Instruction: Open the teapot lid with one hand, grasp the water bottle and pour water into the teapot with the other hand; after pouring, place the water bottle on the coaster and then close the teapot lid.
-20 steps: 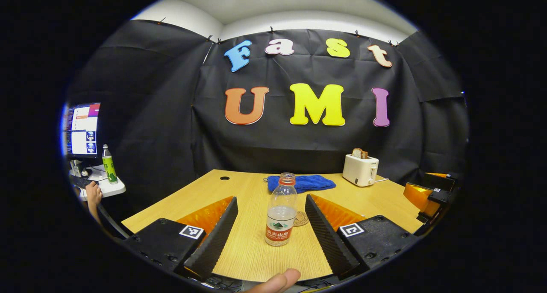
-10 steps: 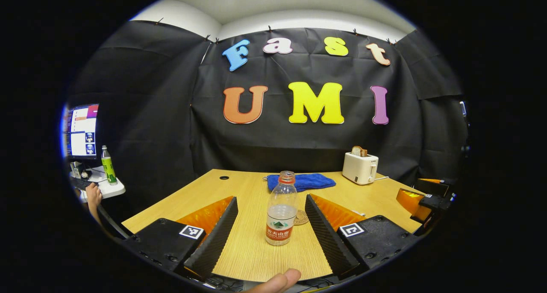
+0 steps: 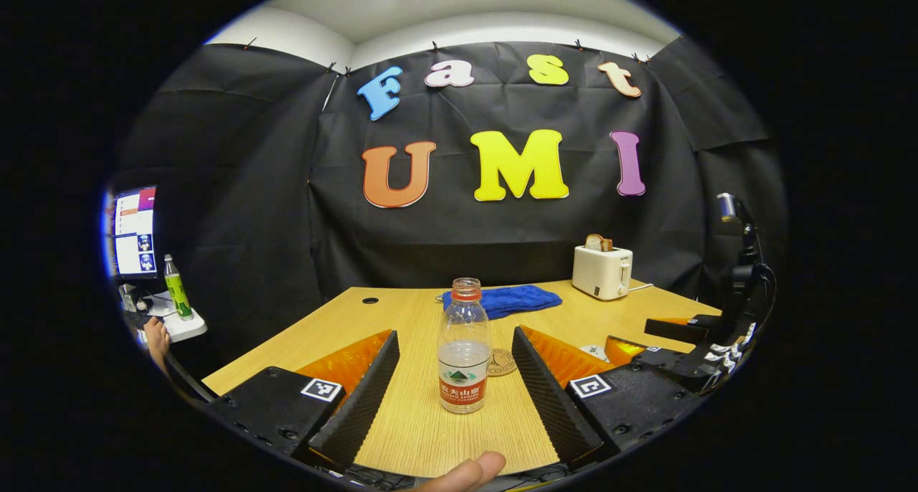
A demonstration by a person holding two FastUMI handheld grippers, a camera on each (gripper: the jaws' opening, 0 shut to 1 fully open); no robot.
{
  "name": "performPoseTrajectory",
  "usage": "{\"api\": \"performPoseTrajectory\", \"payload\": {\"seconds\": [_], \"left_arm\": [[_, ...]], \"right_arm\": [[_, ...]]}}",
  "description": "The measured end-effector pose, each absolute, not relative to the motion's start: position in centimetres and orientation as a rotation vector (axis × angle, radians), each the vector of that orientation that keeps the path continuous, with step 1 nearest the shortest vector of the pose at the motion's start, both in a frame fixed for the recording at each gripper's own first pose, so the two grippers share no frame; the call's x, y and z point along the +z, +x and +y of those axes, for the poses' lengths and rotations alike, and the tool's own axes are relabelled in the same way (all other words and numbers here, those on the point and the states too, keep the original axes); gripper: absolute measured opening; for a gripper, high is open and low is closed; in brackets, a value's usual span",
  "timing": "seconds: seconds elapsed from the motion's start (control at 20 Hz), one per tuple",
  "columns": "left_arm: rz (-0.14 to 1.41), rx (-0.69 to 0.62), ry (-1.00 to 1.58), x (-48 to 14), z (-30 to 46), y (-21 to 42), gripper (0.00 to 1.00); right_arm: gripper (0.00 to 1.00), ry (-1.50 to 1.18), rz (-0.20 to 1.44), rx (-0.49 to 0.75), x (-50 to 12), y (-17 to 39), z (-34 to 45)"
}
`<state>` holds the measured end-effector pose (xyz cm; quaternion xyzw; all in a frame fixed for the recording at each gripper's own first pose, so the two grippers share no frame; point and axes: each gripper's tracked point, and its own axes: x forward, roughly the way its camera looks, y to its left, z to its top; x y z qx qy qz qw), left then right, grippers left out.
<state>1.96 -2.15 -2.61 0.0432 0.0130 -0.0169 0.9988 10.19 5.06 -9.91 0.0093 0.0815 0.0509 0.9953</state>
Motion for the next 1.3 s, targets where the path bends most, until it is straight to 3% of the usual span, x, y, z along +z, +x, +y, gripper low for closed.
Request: {"api": "performPoseTrajectory", "payload": {"seconds": [0.3,0.55,0.7,0.75,0.95,1.0,1.3], "left_arm": [[0.067,-0.026,0.076,-4.5,-2.0,3.2,0.99],[0.079,-0.032,0.083,-5.4,-2.3,3.6,0.99],[0.061,-0.048,0.097,-5.5,-2.8,3.7,0.99],[0.057,-0.043,0.109,-5.6,-2.8,3.9,0.99],[0.059,-0.089,0.080,-6.5,-4.2,4.1,0.96],[0.057,-0.110,0.069,-6.5,-4.8,4.1,0.99],[0.040,-0.113,0.052,-7.3,-4.2,5.7,0.99]], "right_arm": [[0.75,-0.006,0.168,0.154,-10.9,12.9,7.9],[0.29,0.012,0.179,0.177,-11.5,13.5,8.3],[0.17,0.006,0.168,0.170,-11.7,13.9,7.9],[0.08,0.000,0.168,0.176,-11.7,13.8,8.1],[0.00,-0.035,0.143,0.177,-11.4,13.9,8.0],[0.00,-0.043,0.141,0.182,-11.2,14.0,8.2],[0.00,0.003,0.096,0.195,-8.0,13.4,7.1]]}}
